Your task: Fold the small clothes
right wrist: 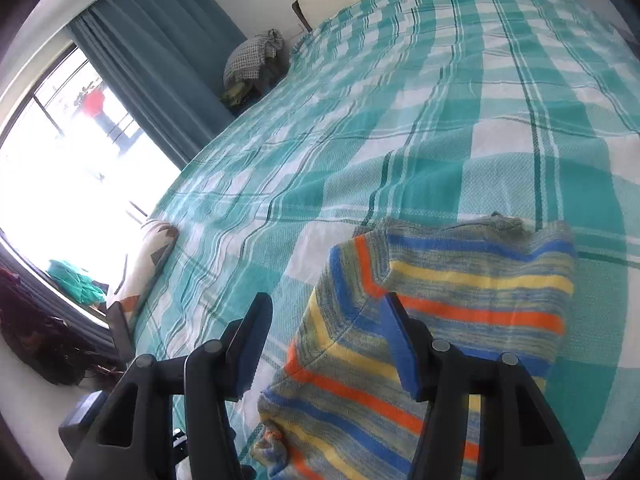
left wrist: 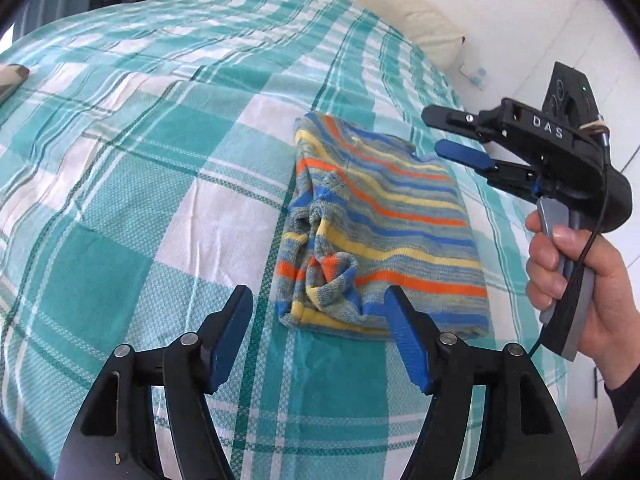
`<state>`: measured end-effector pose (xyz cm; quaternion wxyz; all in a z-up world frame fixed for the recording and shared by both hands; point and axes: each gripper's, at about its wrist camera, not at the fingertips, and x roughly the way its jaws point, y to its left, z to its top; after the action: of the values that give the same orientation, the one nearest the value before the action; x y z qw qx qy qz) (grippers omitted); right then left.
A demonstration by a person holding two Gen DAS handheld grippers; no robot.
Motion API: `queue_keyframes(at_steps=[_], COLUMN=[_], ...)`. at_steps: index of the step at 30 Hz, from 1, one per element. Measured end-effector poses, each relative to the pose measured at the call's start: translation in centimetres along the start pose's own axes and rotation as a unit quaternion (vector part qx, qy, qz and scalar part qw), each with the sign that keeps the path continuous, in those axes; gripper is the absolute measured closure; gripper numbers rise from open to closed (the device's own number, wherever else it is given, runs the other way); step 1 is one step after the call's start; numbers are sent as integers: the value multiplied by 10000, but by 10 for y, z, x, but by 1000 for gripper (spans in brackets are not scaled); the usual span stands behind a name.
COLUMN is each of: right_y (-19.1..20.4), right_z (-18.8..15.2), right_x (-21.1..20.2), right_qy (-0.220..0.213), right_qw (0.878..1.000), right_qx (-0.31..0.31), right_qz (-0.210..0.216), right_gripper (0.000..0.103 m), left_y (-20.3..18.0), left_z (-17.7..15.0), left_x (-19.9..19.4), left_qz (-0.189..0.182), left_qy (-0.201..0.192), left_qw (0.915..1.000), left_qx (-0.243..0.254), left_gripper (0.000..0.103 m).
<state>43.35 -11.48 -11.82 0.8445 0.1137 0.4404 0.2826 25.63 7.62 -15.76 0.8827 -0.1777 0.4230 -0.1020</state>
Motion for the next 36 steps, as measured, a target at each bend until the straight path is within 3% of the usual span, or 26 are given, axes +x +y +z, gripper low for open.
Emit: queue_keyframes(at_steps=[2, 5, 7, 9, 10, 11, 13, 16, 19, 25, 27, 31, 36], right_y=[5, 0, -7, -14, -21, -21, -9, 9, 23, 20, 12, -11, -8], right_z=[-25, -82, -113, -136, -146, -154, -157, -163, -185, -241, -258, -283, -293], right_x=[-33, -69, -64, -41, -23, -14, -23, -51, -83, -123, -130, -133, -129], right_qy=[-84, -230, 0, 412, 830, 890, 614, 299, -39, -411, -451, -381, -401], right_qw=[9983, 9932, 9930, 9925, 9909, 9888, 9875, 9905, 9881, 9707, 9627, 9575, 9565], right_qx=[-425, -750, -721, -651, -557, -566, -667, -443, -562, -453, -281, 269, 27], right_qz=[-380, -864, -936, -949, -901, -1054, -1293, -1267, -1431, -2324, -2652, -2847, -2888], right_gripper=[46, 46, 46, 46, 45, 45, 44, 39, 33, 24, 18, 16, 1], left_y=[-7, -6, 5, 17, 20, 21, 23, 35, 51, 66, 59, 57, 56], left_z=[2, 10, 15, 20, 21, 21, 15, 0, -21, -54, -58, -62, -65], left_x=[5, 30, 51, 57, 52, 42, 15, -21, -38, -22, -18, -10, -6], left_qz=[100, 543, 887, 808, 806, 870, 886, 1080, 1224, 1503, 1563, 1659, 1693], left_qy=[35, 115, 364, 473, 493, 493, 294, 39, -27, 90, 51, 44, -4], left_qw=[9997, 9981, 9954, 9956, 9955, 9949, 9956, 9940, 9922, 9881, 9861, 9837, 9827], left_qx=[221, 264, 79, -75, -103, -105, 15, 192, 220, 322, 557, 689, 745], left_gripper=[29, 30, 38, 37, 37, 37, 30, 15, 14, 12, 6, 1, 1])
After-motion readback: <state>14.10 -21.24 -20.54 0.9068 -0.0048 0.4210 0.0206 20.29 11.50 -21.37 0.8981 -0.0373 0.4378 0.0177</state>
